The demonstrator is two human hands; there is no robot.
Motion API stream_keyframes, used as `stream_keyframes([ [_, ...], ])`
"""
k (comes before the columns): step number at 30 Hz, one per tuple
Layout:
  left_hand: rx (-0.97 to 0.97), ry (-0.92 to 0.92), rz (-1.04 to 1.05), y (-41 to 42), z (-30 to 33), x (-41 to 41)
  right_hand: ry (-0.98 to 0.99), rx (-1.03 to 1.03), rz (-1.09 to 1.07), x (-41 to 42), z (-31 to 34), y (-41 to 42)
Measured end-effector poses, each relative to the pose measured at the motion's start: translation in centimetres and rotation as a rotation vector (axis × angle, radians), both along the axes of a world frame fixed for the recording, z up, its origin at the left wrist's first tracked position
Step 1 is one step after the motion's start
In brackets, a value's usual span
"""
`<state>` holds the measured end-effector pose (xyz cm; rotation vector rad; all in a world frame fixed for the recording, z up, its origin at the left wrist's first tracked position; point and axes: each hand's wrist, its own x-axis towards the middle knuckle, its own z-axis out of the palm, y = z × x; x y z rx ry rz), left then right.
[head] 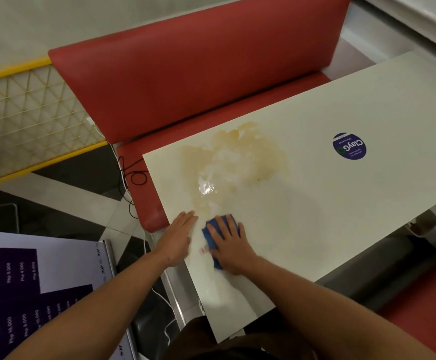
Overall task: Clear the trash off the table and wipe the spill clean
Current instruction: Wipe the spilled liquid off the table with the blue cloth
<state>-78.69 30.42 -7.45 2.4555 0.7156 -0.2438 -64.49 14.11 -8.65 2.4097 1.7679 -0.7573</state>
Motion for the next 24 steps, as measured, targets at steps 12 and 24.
stream_keyframes([
  [12,0.041,0.085,-0.036,-0.5,-0.3,-0.5,-0.088,0.032,0.131,-2.3,-0.9,-6.3],
  [24,0.048,0.097,-0.038,-0.8,0.2,-0.2,0.147,-0.004,-0.157,4.3,2.9,3.1],
])
